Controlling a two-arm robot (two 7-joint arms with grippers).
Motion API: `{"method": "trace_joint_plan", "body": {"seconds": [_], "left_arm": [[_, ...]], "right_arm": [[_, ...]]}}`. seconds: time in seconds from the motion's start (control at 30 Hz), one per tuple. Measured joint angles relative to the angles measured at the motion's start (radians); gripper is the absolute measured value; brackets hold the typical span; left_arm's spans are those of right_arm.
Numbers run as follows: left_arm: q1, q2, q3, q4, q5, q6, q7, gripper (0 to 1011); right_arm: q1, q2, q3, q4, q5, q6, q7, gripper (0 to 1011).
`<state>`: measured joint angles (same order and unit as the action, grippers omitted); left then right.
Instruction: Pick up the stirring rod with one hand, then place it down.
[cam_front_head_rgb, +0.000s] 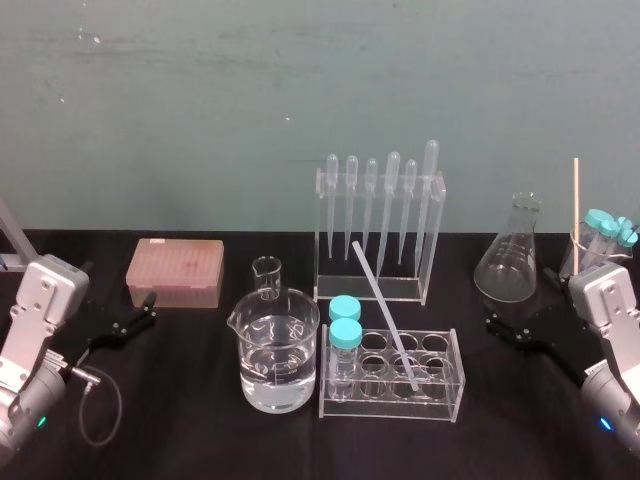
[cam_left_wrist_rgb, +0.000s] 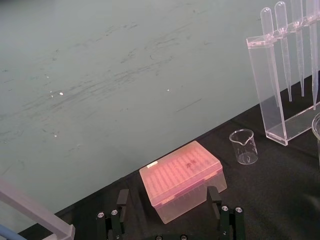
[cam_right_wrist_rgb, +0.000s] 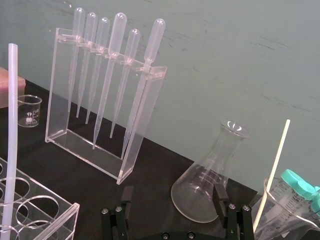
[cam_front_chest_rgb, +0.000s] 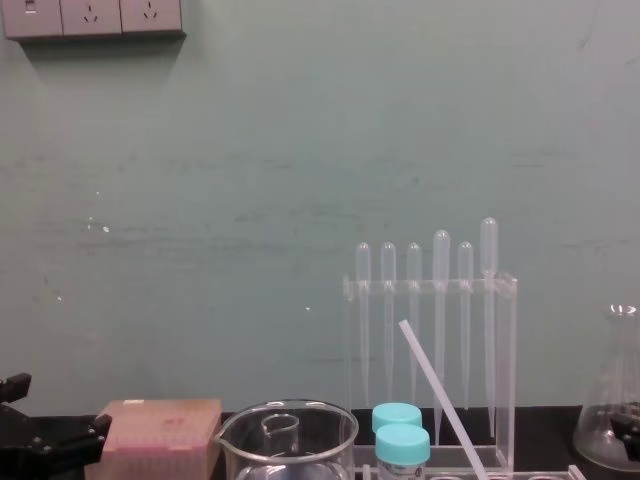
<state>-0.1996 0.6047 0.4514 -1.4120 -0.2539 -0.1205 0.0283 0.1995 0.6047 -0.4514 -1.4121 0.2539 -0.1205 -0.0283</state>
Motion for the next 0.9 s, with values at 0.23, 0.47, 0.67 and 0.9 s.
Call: {"method": "trace_joint_plan", "body": {"seconds": [0.23, 0.47, 0.67, 0.9], "left_arm": [[0.000, 0.000, 0.000, 0.000, 0.000, 0.000, 0.000, 1000], [0.000, 0.000, 0.000, 0.000, 0.000, 0.000, 0.000, 1000], [0.000, 0.000, 0.000, 0.000, 0.000, 0.000, 0.000, 1000], [0.000, 0.000, 0.000, 0.000, 0.000, 0.000, 0.000, 1000]], "right_arm": [[0.000, 0.000, 0.000, 0.000, 0.000, 0.000, 0.000, 1003], [0.000, 0.000, 0.000, 0.000, 0.000, 0.000, 0.000, 1002], [0.000, 0.000, 0.000, 0.000, 0.000, 0.000, 0.000, 1003], [0.000, 0.000, 0.000, 0.000, 0.000, 0.000, 0.000, 1003]]}}
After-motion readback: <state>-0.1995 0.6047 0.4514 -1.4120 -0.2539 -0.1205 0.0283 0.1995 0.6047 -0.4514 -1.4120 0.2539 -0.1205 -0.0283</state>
